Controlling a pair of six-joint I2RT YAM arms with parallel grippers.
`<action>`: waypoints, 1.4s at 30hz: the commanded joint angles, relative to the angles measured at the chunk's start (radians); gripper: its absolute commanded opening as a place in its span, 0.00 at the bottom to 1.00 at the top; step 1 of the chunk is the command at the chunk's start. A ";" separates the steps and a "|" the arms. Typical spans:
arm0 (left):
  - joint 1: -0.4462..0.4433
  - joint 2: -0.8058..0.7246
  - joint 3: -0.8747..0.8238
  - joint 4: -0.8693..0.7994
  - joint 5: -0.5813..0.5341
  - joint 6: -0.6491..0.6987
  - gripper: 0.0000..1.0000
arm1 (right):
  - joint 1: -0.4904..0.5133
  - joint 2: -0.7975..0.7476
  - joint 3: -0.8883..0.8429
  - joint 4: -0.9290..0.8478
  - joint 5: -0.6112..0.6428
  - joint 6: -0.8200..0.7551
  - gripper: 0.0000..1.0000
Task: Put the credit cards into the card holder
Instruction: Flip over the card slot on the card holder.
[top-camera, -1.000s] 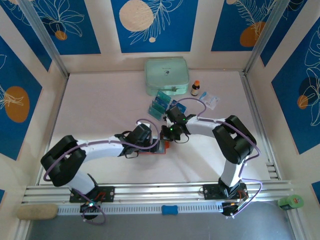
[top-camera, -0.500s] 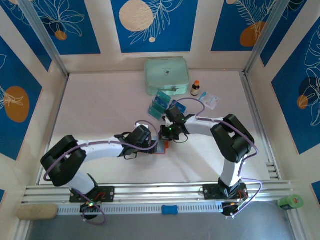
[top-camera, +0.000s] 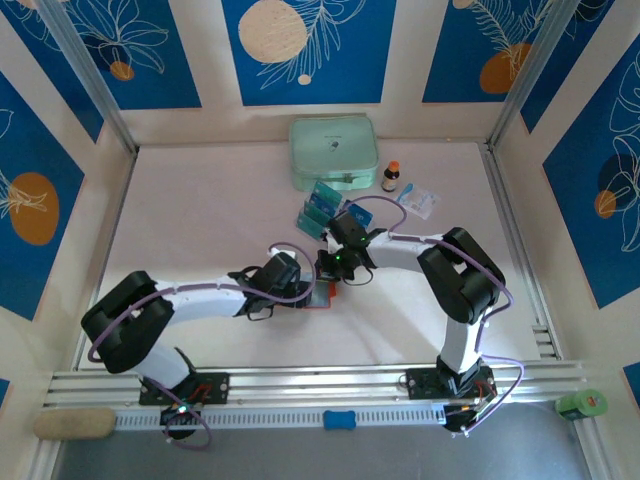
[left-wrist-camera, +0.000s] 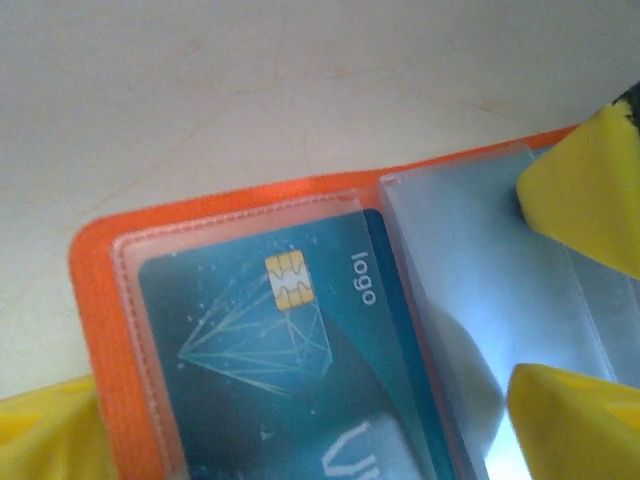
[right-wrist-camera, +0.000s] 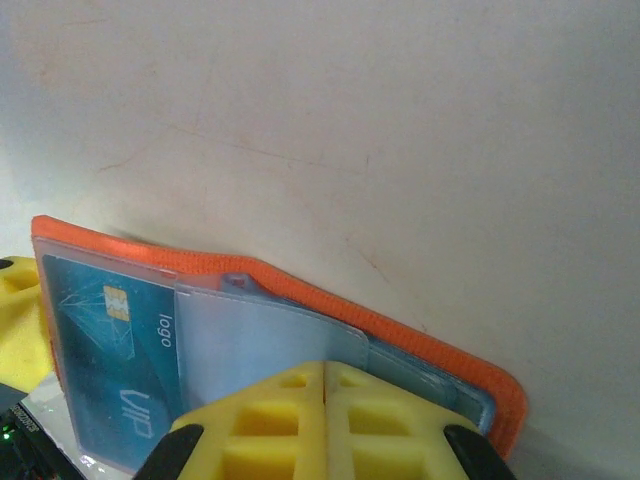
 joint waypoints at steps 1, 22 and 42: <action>-0.009 0.007 -0.029 0.032 0.025 -0.003 0.82 | -0.005 -0.025 0.009 -0.013 -0.029 0.014 0.01; -0.009 -0.007 -0.050 0.070 0.035 -0.012 0.75 | 0.009 -0.038 -0.068 0.038 0.007 0.087 0.24; -0.009 -0.026 -0.058 0.080 0.030 -0.014 0.75 | -0.022 0.007 -0.086 0.183 -0.166 0.170 0.28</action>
